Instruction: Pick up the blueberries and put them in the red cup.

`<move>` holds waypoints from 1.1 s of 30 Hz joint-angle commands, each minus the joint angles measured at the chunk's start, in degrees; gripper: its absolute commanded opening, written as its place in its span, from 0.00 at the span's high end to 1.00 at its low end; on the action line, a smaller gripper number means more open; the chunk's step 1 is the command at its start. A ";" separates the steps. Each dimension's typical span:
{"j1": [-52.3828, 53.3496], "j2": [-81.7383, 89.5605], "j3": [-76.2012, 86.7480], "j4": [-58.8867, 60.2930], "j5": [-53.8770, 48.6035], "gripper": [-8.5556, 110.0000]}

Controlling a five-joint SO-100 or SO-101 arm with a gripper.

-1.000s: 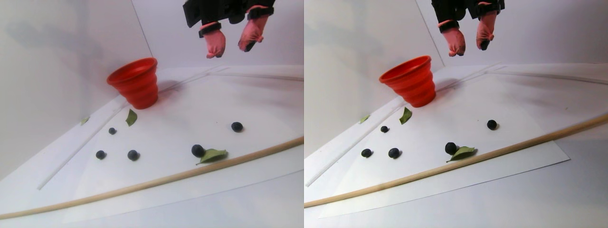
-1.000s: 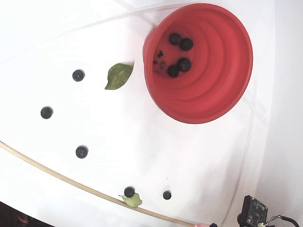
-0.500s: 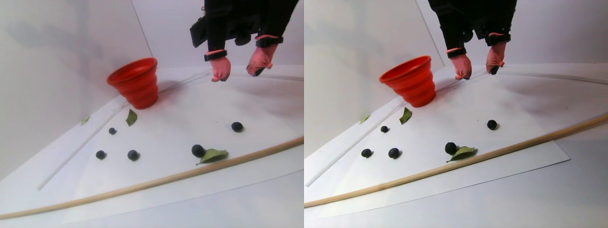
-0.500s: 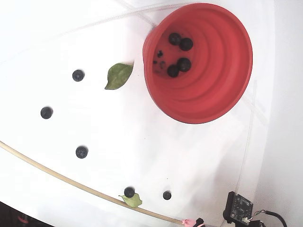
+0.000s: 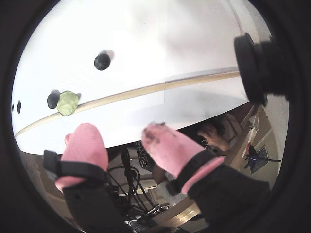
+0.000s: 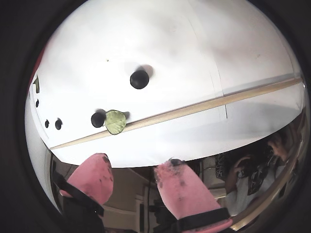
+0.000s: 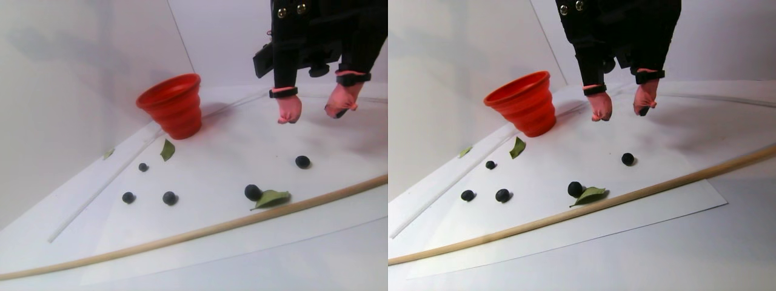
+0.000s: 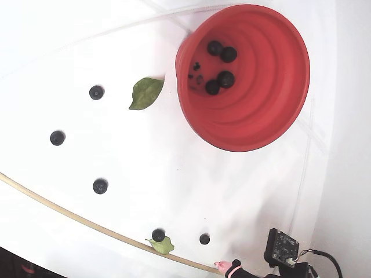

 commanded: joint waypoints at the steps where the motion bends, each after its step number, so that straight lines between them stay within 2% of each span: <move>1: 0.62 -1.58 -2.29 -2.02 -0.26 0.78; 33: -1.49 -18.98 -7.82 -12.92 3.78 0.76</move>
